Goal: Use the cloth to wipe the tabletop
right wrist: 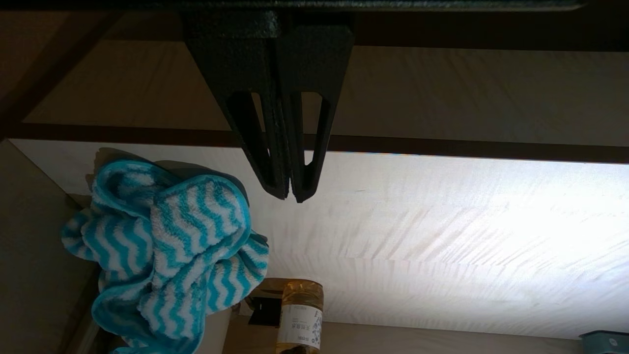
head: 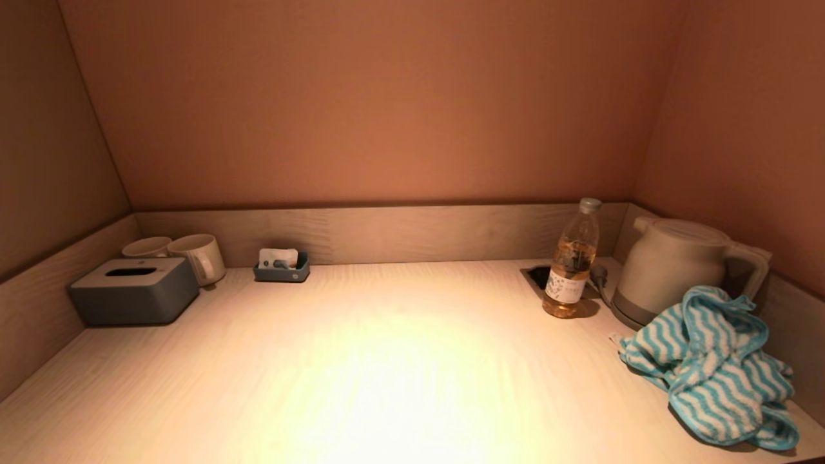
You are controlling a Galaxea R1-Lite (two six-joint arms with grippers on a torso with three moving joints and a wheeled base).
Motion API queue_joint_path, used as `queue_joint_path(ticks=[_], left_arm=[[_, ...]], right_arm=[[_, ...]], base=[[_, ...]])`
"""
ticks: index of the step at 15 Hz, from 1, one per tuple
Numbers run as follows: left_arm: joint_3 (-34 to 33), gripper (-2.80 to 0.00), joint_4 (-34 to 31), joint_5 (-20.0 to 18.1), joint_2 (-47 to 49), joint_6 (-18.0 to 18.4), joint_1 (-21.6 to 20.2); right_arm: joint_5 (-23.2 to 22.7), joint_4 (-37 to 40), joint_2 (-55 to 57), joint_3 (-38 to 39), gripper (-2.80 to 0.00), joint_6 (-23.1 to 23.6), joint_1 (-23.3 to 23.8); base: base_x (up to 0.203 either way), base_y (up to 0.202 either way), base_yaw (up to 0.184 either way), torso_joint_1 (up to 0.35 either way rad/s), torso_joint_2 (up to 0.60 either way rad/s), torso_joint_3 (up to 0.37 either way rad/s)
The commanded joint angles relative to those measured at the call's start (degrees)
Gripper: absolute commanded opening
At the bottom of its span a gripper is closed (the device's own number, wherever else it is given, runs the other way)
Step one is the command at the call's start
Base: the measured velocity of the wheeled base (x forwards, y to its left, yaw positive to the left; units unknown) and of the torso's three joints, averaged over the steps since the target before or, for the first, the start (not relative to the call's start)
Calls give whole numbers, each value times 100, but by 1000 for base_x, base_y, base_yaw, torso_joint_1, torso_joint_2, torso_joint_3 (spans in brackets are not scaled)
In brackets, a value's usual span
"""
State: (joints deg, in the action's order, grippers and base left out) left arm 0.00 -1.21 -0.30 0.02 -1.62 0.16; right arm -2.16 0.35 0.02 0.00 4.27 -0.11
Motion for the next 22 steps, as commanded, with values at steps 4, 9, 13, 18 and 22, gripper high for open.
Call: queue_joint_path(ticks=[4, 9, 13, 18, 22], left_arm=[[0, -280, -2, 4, -2, -5, 2], [0, -280, -2, 4, -2, -5, 2], [0, -280, -2, 4, -2, -5, 2], [0, -280, -2, 4, -2, -5, 2], [0, -280, -2, 4, -2, -5, 2]], right_arm=[[-3, 0, -2, 0, -280, 4, -4], [-3, 0, -2, 0, -280, 4, 2], [-3, 0, -2, 0, -280, 3, -6], [-3, 0, -2, 0, -280, 4, -4], [-3, 0, -2, 0, -280, 4, 2]], base=[[0, 0, 0, 0, 0, 0], [0, 0, 0, 0, 0, 0], [0, 0, 0, 0, 0, 0], [0, 0, 0, 0, 0, 0], [0, 0, 0, 0, 0, 0]])
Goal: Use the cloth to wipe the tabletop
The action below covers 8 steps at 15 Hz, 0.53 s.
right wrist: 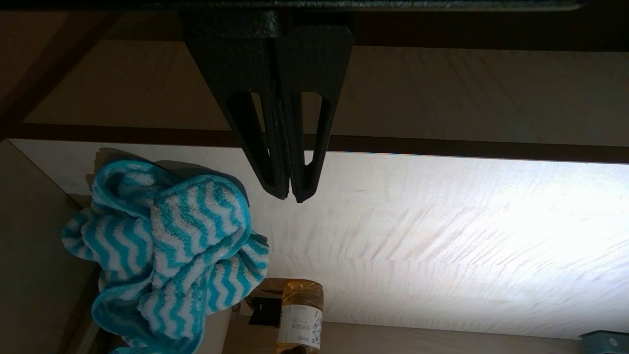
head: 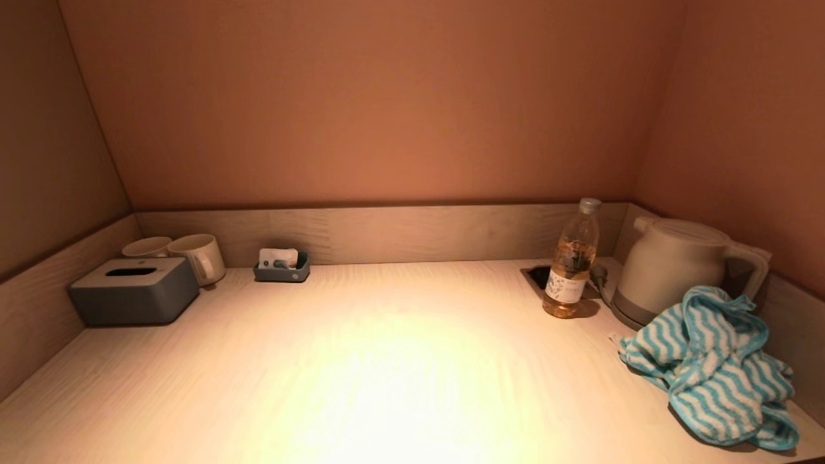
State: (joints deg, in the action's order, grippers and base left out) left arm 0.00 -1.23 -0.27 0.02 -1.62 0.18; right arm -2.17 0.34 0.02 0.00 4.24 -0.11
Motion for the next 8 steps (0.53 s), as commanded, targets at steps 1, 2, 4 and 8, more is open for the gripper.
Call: queue_joint_path(ticks=[1, 2, 4, 8], left_arm=[[0, -280, 0, 0, -2, -5, -1], [0, -280, 0, 0, -2, -5, -1], [0, -280, 0, 0, -2, -5, -1], [0, -280, 0, 0, -2, -5, -1]], right_arm=[[-3, 1, 0, 0, -280, 6, -7], [-3, 1, -2, 0, -280, 6, 2], [-3, 1, 3, 0, -280, 1, -7], [-3, 1, -2, 0, -280, 0, -7]], base=[[0, 0, 0, 0, 0, 0], [0, 0, 0, 0, 0, 0], [0, 0, 0, 0, 0, 0], [0, 0, 0, 0, 0, 0]])
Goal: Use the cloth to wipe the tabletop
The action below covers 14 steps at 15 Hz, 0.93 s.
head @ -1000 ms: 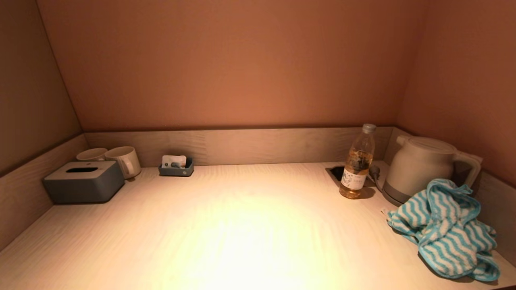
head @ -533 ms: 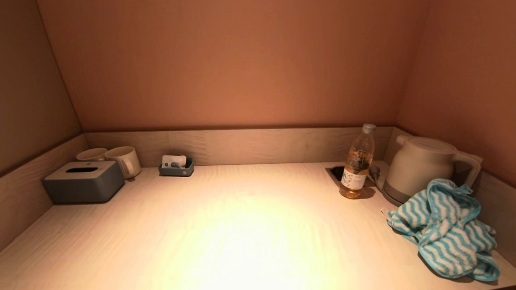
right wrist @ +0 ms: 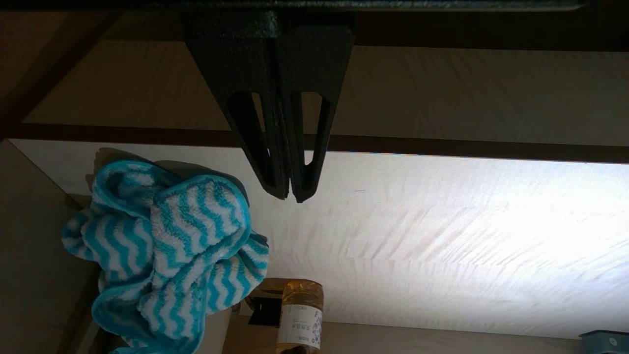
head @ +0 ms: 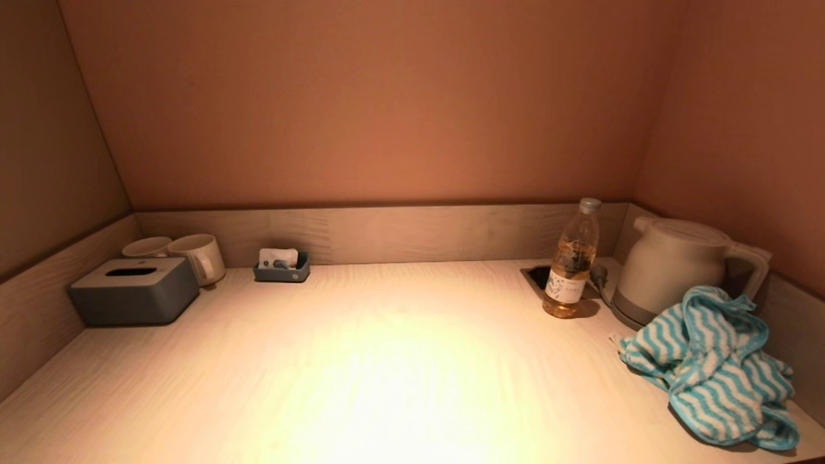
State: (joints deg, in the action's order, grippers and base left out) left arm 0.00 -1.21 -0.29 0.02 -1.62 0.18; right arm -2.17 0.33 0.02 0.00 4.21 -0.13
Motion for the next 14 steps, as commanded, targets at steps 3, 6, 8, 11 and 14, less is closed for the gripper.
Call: queue_joint_path(ticks=[3, 6, 8, 11, 14], left_arm=[[0, -280, -2, 3, -2, -5, -1], [0, -280, -2, 3, -2, -5, -1], [0, -280, -2, 3, -2, -5, -1], [0, -280, -2, 3, -2, -5, -1], [0, -280, -2, 3, -2, -5, -1]], right_arm=[[-3, 2, -2, 0, -280, 1, -4], [-3, 2, -2, 0, -280, 1, -3], [-3, 2, -2, 0, -280, 5, 1], [-3, 2, -2, 0, -280, 5, -1], [-3, 2, -2, 0, -280, 7, -2]], base=[[0, 0, 0, 0, 0, 0], [0, 0, 0, 0, 0, 0], [0, 0, 0, 0, 0, 0], [0, 0, 0, 0, 0, 0], [0, 0, 0, 0, 0, 0]])
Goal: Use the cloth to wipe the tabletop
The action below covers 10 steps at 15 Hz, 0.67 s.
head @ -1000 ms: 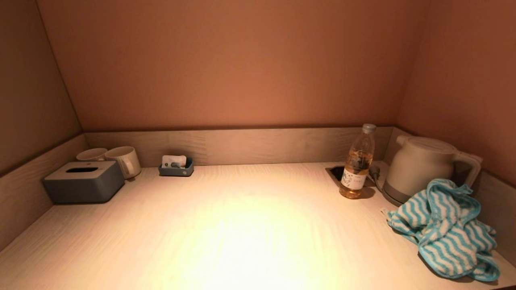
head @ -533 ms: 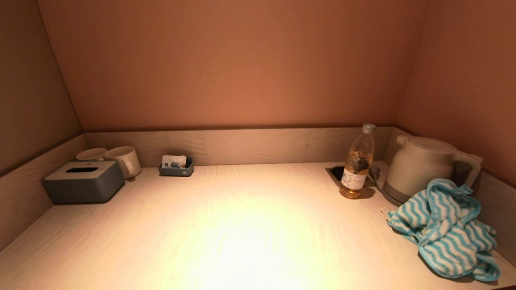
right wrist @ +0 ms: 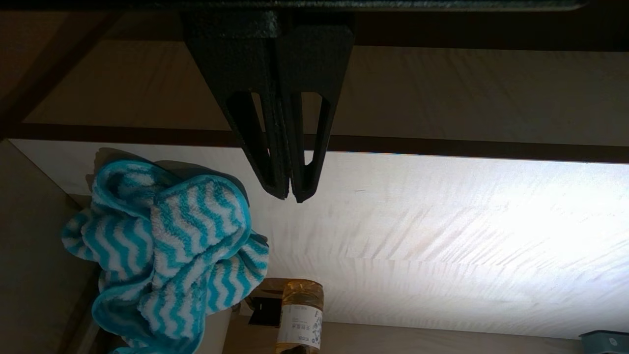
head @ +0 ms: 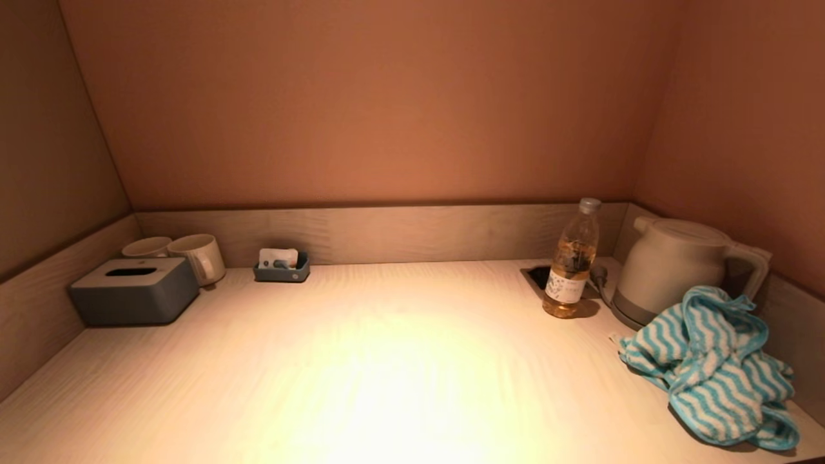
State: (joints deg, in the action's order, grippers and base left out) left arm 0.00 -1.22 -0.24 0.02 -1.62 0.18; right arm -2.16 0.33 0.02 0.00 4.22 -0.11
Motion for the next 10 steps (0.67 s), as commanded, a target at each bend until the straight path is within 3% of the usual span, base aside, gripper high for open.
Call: queue_joint_path(ticks=[1, 10], left_arm=[[0, -280, -1, -2, -2, -5, -1], [0, -280, -1, -2, -2, -5, -1]], right_arm=[[-4, 2, -2, 0, -280, 8, -6], [-4, 2, -2, 0, -280, 0, -4]], base=[[0, 0, 0, 0, 0, 0], [0, 0, 0, 0, 0, 0]])
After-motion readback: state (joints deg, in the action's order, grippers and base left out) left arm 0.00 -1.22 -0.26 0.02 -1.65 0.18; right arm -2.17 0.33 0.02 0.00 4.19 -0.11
